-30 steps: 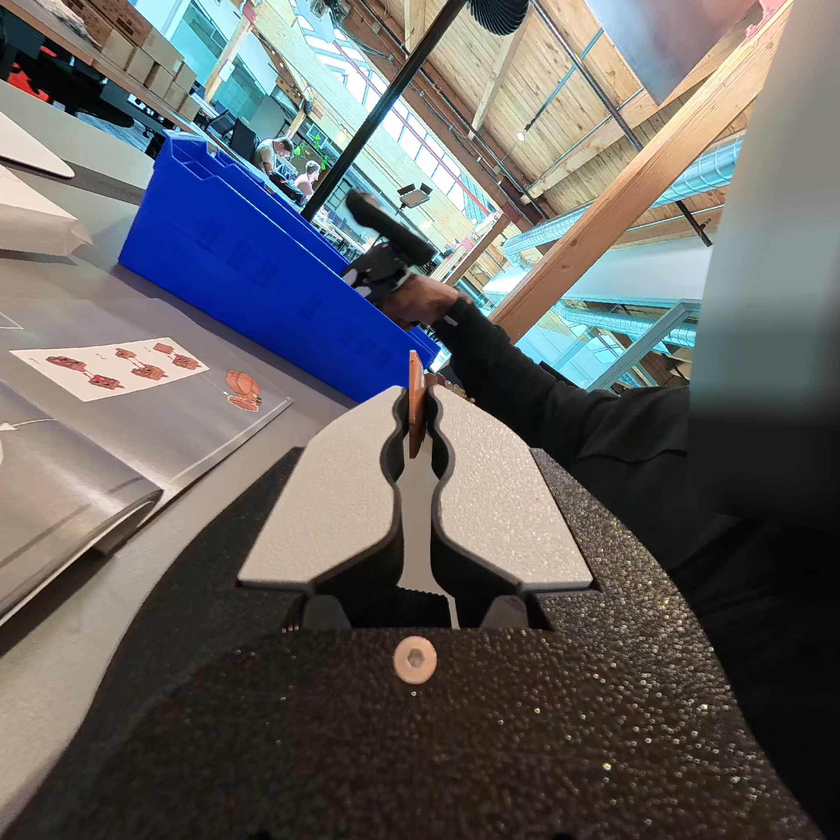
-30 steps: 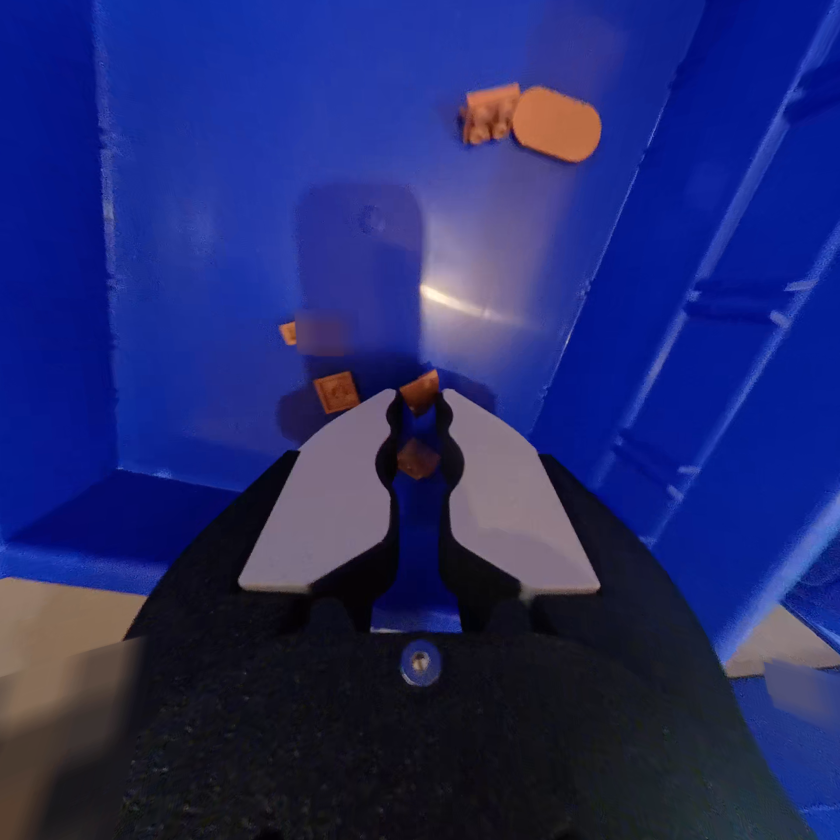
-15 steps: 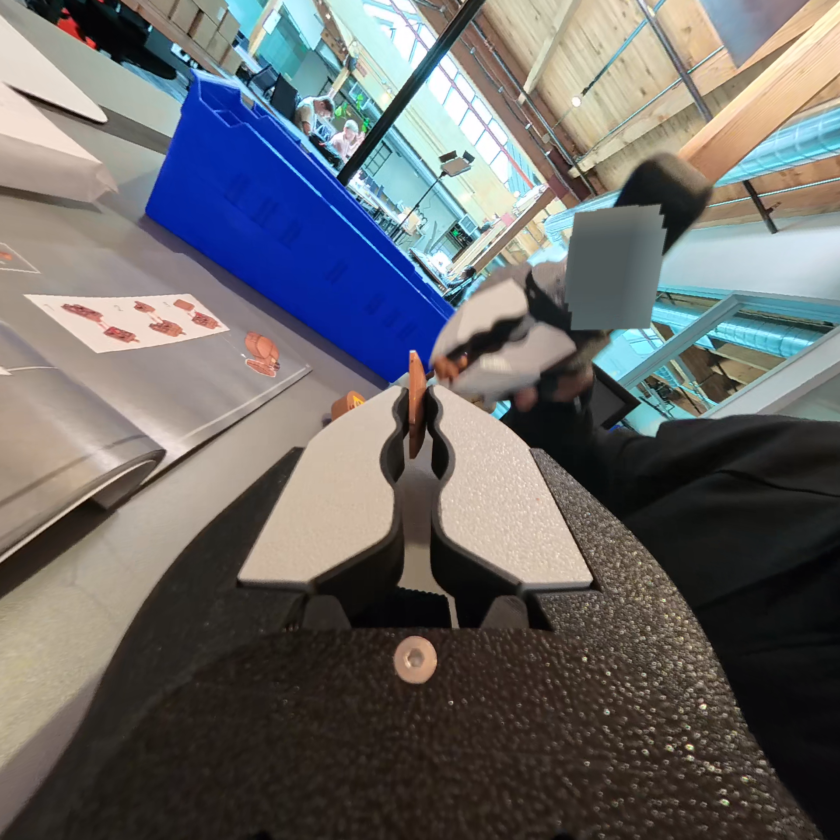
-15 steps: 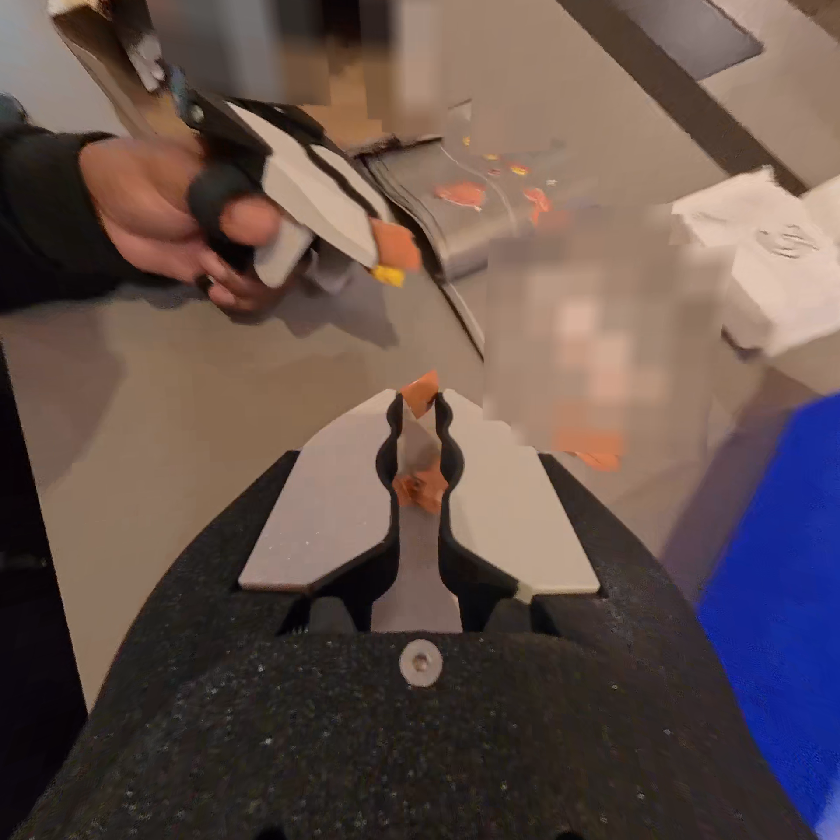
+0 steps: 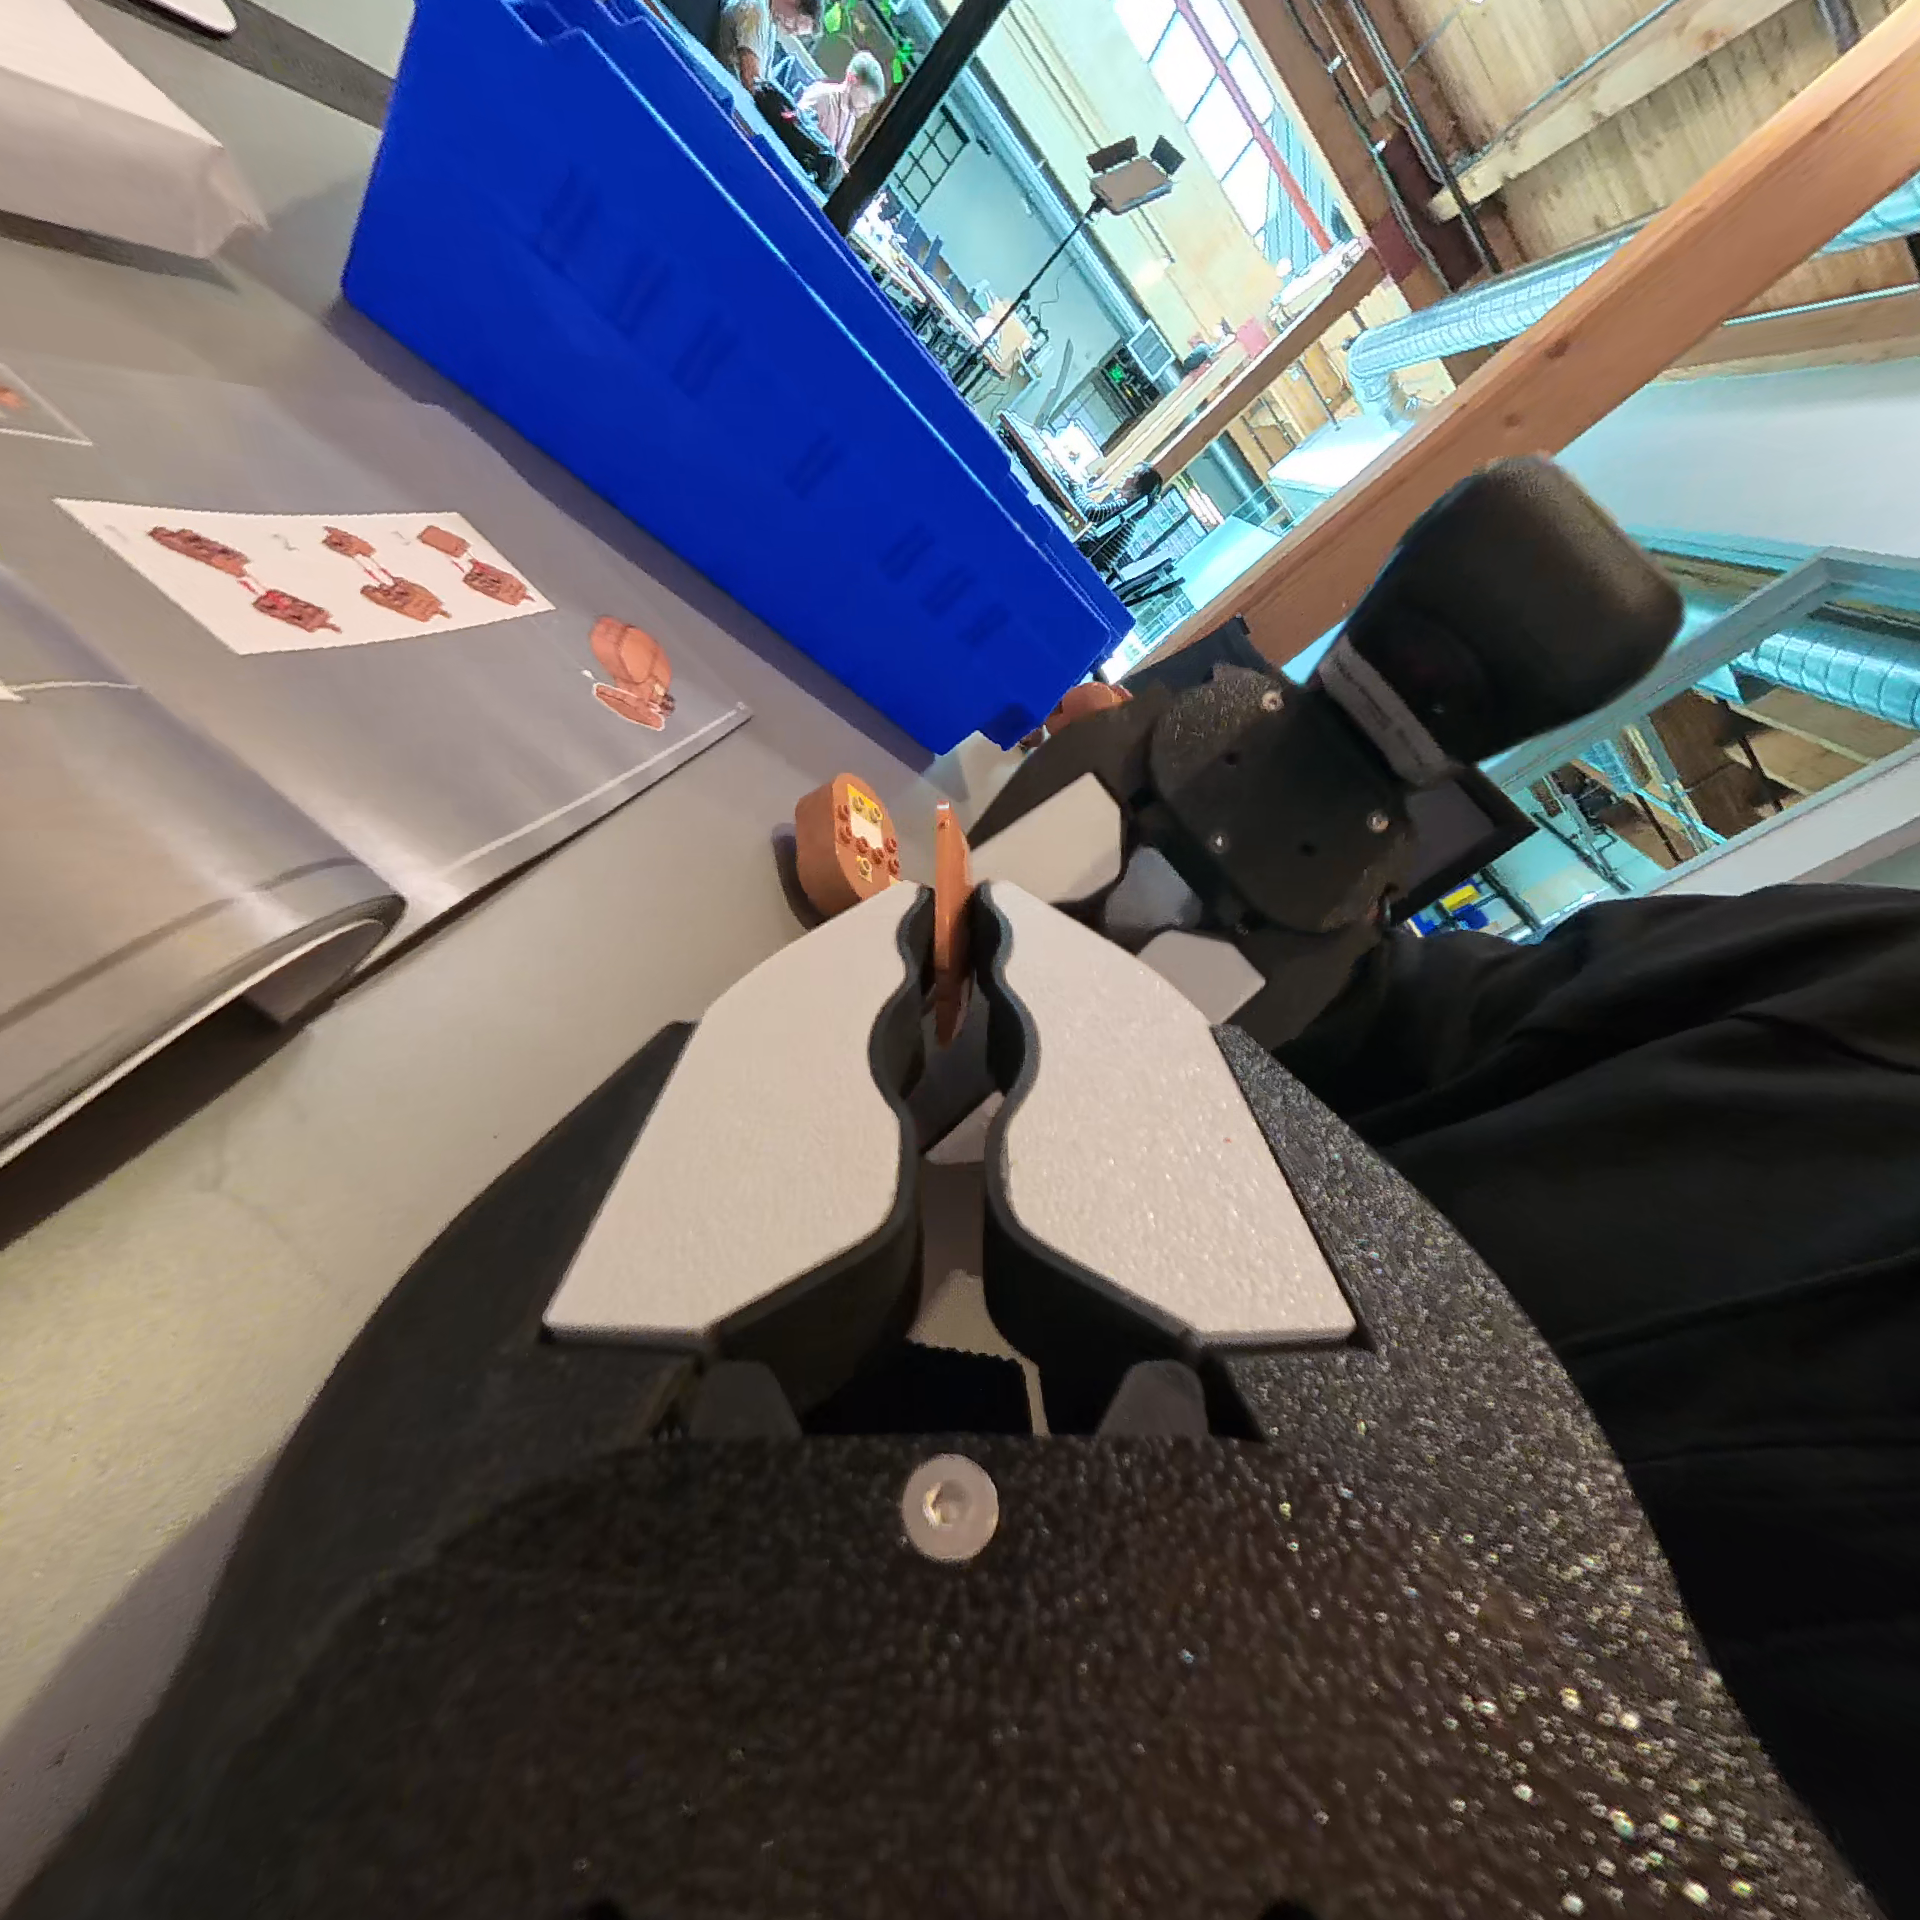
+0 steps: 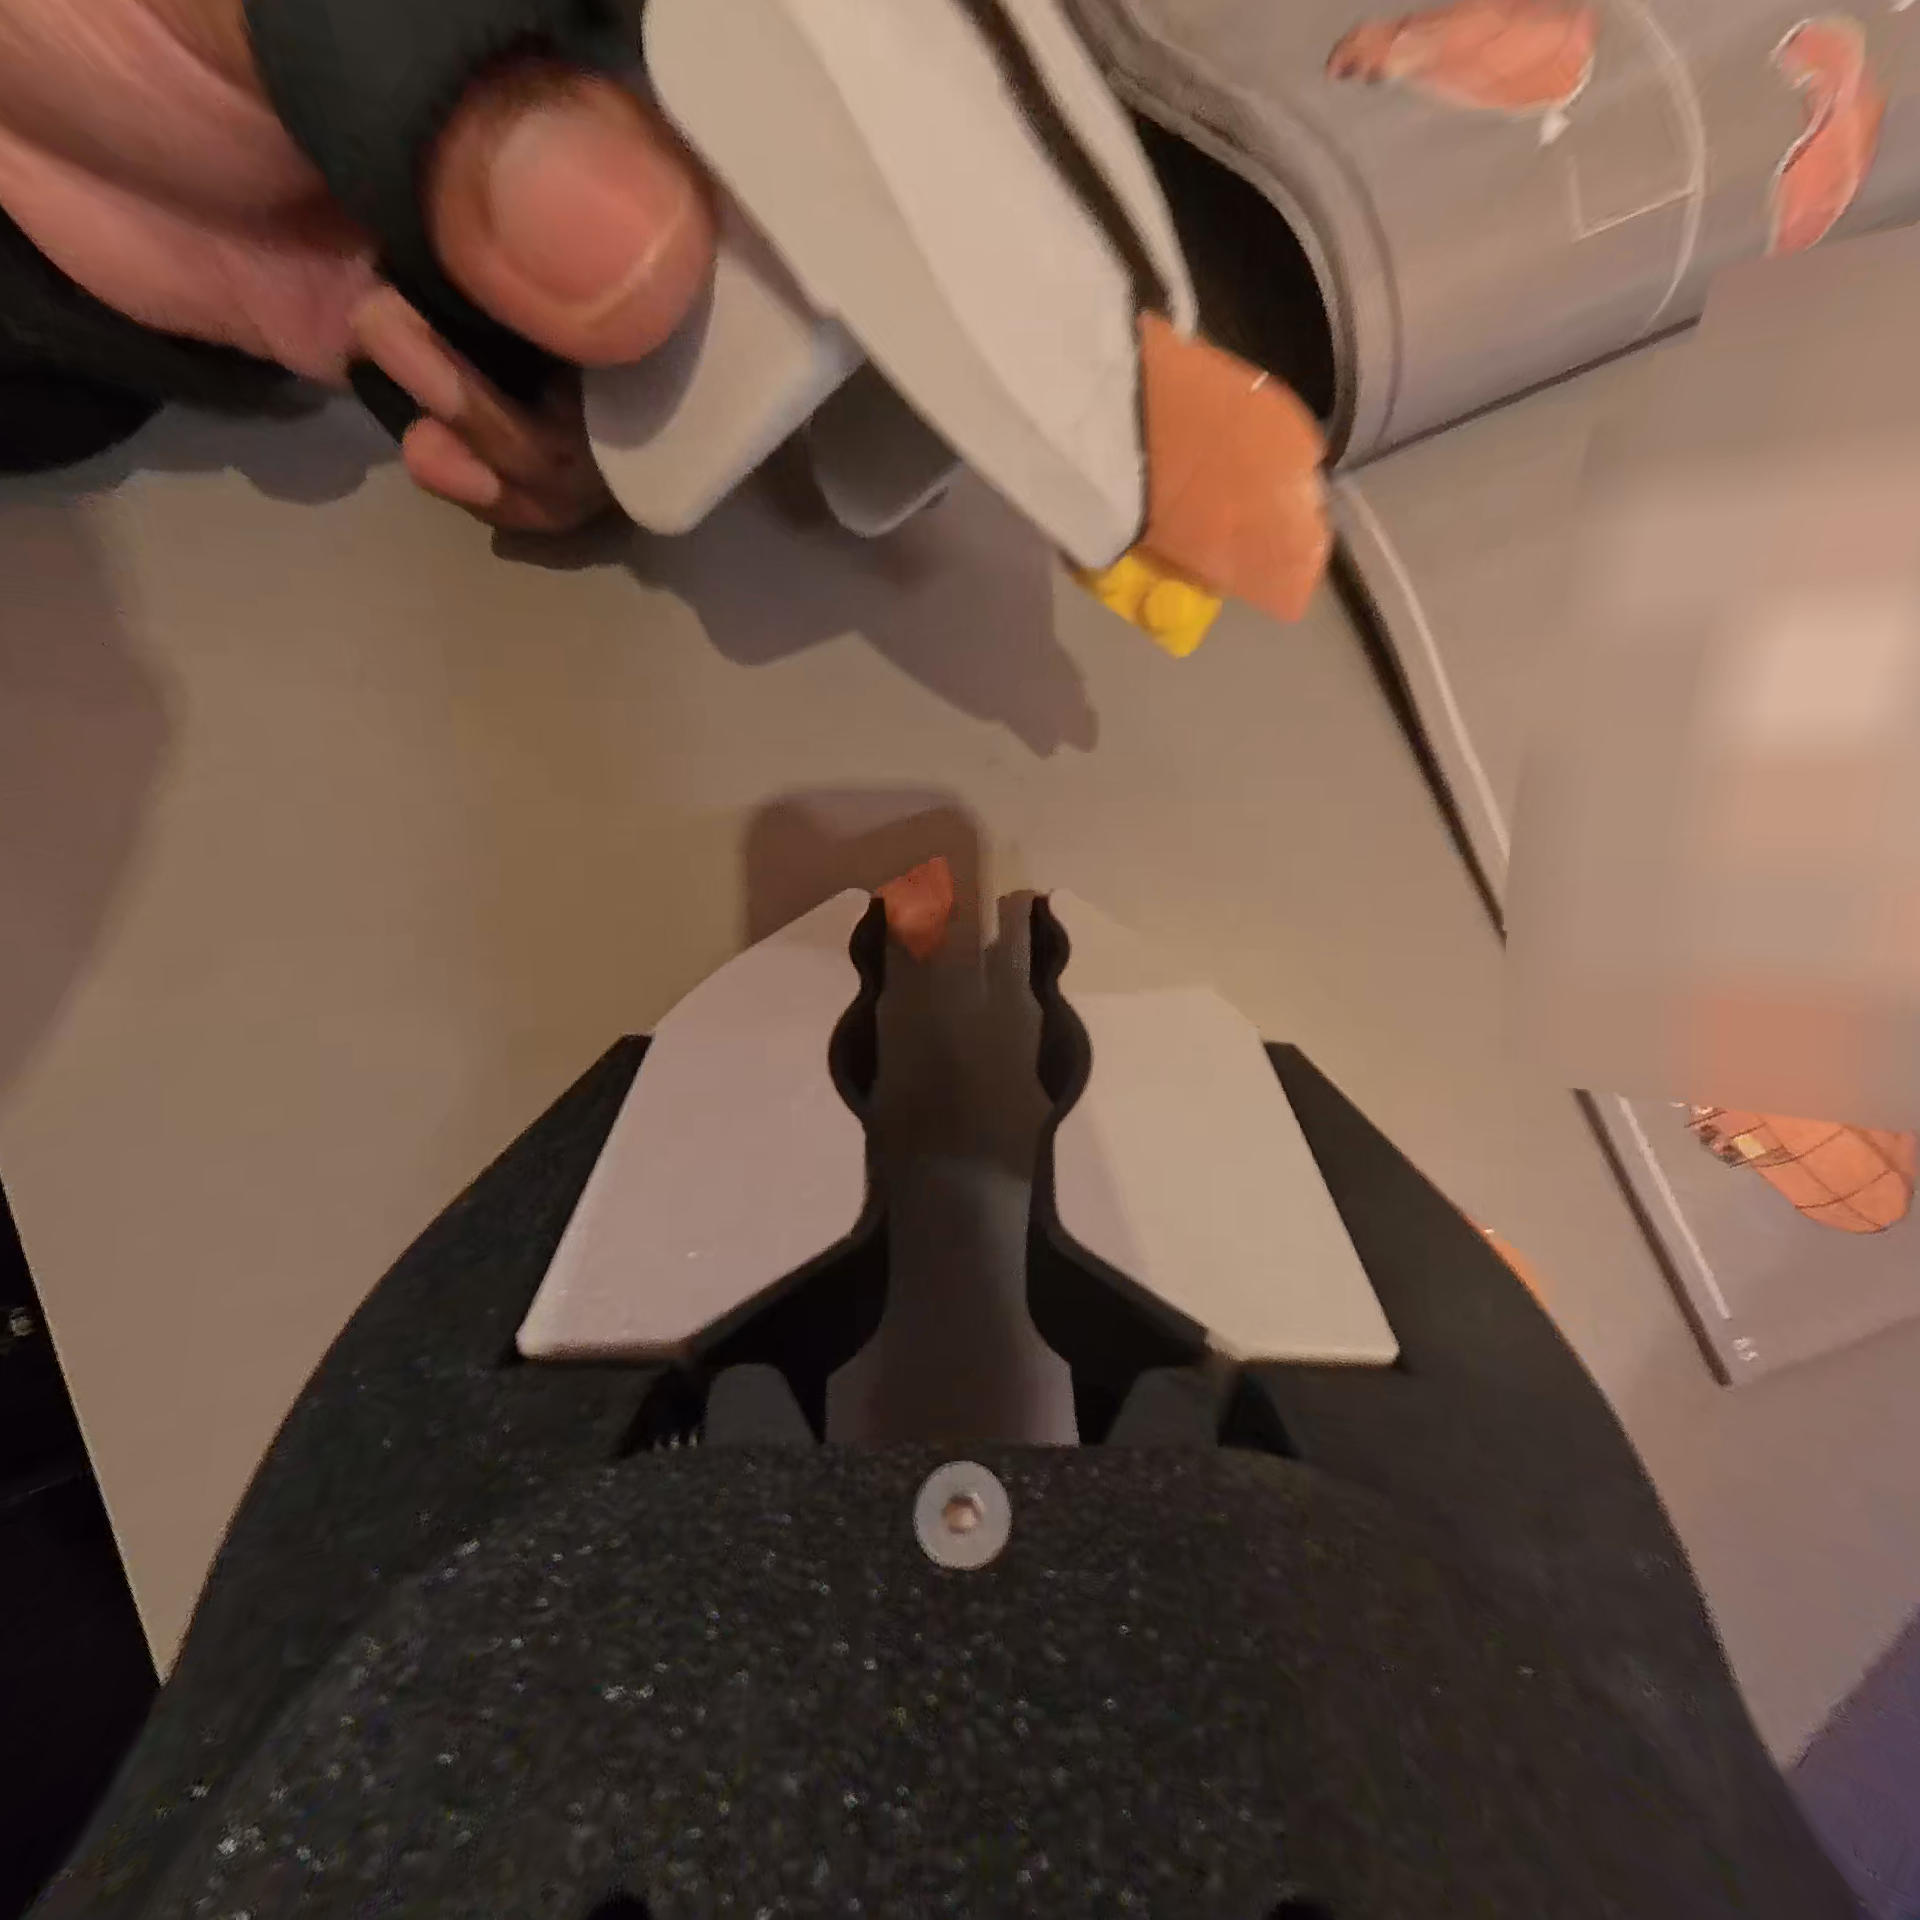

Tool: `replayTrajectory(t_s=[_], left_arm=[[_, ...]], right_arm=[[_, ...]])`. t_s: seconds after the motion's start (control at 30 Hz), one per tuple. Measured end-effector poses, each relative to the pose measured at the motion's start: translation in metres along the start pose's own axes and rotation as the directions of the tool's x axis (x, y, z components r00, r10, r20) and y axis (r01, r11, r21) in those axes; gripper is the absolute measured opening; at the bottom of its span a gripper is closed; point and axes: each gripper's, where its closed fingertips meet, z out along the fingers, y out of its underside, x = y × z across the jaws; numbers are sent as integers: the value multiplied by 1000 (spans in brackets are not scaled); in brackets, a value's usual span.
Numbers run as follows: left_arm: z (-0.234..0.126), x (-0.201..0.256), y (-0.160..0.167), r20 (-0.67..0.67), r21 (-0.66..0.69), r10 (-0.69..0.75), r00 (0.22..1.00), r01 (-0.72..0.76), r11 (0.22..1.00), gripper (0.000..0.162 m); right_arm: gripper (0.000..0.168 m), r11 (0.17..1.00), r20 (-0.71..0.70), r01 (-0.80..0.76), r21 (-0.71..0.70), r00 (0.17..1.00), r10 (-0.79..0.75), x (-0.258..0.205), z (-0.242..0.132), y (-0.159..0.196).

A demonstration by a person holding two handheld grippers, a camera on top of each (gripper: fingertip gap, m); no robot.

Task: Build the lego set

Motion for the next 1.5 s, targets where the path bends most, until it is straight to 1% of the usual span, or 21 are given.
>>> replayTrajectory(t_s=[0.13,0.2,0.27,0.37,0.47,0.53,0.73,0.87,0.93,1.0,1.1,1.17,1.23,1.3,1.37,1.4,1.5], left_arm=[[1,10,-1,-62,1,27,998,-27,1000,6],[1,21,-3,-111,11,90,990,-89,996,6],[2,34,-5,-141,16,192,971,-192,981,6],[2,46,-3,-139,-3,347,928,-350,937,6],[2,52,-1,-144,-20,430,891,-437,899,6],[1,55,0,-150,-26,455,878,-464,886,6],[2,55,5,-152,-64,496,855,-509,858,6],[2,52,7,-158,-75,462,873,-477,876,6],[3,49,8,-161,-93,416,895,-434,896,16],[2,47,9,-168,-115,394,903,-415,902,18],[0,43,11,-158,-136,415,896,-436,890,17],[-1,45,14,-175,-148,431,885,-457,877,13],[-1,46,22,-199,-194,447,872,-482,854,4],[-1,43,26,-187,-229,455,870,-489,841,4],[-2,35,27,-154,-260,429,890,-455,852,4],[-2,30,26,-125,-269,402,907,-421,866,4],[-5,10,23,-33,-272,265,964,-264,925,3]], right_arm=[[28,974,34,-36,223,999,29,9,-25,-30],[27,946,48,-51,321,998,38,14,-41,-41],[24,911,71,-38,410,997,9,13,-56,-50],[19,871,92,8,491,994,-60,4,-73,-59],[15,848,81,60,527,989,-120,-4,-79,-64],[14,842,95,71,535,985,-144,-10,-80,-64],[9,846,115,58,531,983,-140,-12,-77,-62],[8,851,163,14,525,980,-117,-12,-74,-60],[6,859,186,1,513,976,-113,-12,-72,-57],[6,872,199,3,489,973,-115,-13,-69,-54],[6,896,222,27,443,965,-138,-19,-63,-46],[6,907,225,48,418,962,-155,-22,-59,-43],[6,909,217,58,414,963,-160,-23,-57,-43],[7,914,207,68,400,965,-162,-21,-54,-41],[8,922,179,77,379,972,-154,-15,-51,-37],[12,930,168,85,357,974,-153,-13,-49,-34],[17,956,121,120,268,980,-157,-3,-39,-21]])
